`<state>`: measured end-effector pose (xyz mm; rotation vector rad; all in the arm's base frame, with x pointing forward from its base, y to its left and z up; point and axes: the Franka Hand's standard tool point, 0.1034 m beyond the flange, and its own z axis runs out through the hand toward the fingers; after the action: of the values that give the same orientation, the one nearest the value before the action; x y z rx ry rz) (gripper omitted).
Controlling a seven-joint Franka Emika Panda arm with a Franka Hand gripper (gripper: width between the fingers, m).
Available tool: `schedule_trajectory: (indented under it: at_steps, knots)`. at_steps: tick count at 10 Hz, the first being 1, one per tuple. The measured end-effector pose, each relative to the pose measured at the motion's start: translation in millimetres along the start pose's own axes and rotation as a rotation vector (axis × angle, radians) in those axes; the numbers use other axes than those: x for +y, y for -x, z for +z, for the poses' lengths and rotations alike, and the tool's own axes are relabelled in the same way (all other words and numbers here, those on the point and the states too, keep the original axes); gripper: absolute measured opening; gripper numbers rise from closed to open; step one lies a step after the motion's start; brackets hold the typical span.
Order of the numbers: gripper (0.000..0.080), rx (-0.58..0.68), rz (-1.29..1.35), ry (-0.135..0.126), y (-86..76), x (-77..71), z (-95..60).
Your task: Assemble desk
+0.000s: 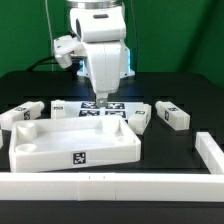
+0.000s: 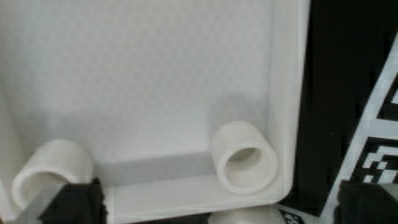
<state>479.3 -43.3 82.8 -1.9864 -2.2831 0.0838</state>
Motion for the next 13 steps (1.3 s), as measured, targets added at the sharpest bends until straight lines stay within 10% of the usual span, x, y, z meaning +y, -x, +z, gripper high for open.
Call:
schedule_trajectory:
  at_steps: [5, 13]
  knots:
    - [0.0649, 0.020, -0.108, -0.016, 17.6, -28.3, 27.8]
    - [0.0649, 0.057, -0.075, -0.061, 29.5, -34.3, 74.4]
